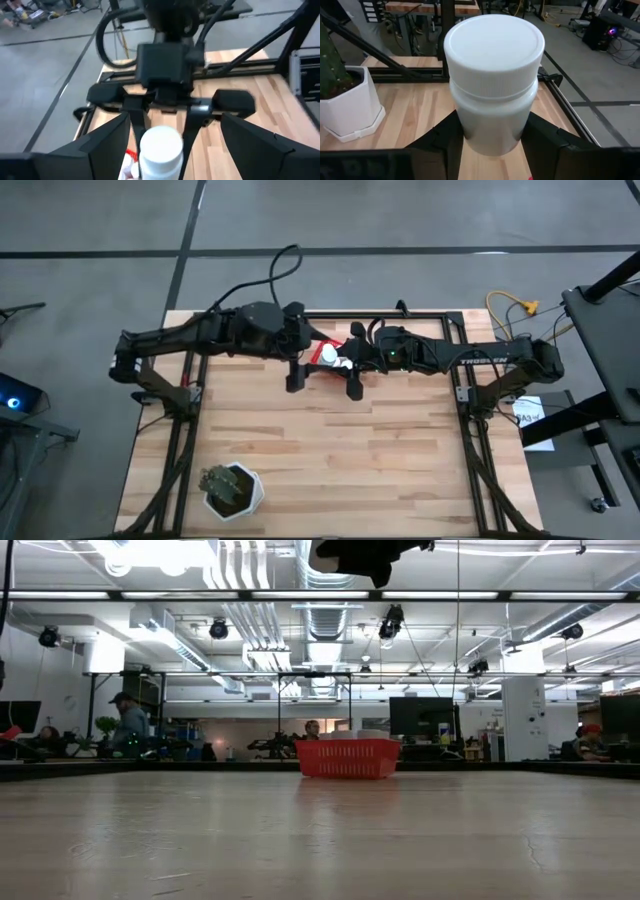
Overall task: Pick and place pill bottles into a basket
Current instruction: Put the white pill bottle into the red bin
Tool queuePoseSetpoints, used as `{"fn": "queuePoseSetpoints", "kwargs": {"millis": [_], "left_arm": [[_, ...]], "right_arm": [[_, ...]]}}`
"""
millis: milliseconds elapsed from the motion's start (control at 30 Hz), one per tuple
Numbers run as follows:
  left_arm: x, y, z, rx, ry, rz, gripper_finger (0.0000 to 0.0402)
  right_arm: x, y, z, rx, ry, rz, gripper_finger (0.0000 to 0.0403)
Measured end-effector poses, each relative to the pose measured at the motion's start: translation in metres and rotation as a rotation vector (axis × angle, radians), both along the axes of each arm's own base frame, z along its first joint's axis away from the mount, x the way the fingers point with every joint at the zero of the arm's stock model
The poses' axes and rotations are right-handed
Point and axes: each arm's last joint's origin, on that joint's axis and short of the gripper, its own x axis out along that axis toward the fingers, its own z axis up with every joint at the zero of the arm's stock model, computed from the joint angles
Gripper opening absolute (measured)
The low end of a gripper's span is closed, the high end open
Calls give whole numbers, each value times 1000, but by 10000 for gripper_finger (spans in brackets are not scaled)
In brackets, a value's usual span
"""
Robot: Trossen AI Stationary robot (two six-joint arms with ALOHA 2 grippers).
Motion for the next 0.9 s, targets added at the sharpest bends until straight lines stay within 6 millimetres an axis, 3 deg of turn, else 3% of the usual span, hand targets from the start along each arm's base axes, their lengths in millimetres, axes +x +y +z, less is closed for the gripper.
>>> {"fn": "queuePoseSetpoints", "kwargs": {"millis": [233,467,700,900], "left_arm": [[-9,1,-13,-16,-89,35,293],[-26,2,-40,-21,-270,101,293],[-24,3,-67,-74,-377,111,293],[-21,2,-71,-101,-391,96,292]], "right_arm": [[0,0,1,-6,-11,2,153],[-1,0,4,-10,-24,4,152],[-2,0,7,-8,-44,9,152],[-2,1,12,-7,-54,19,152]]}}
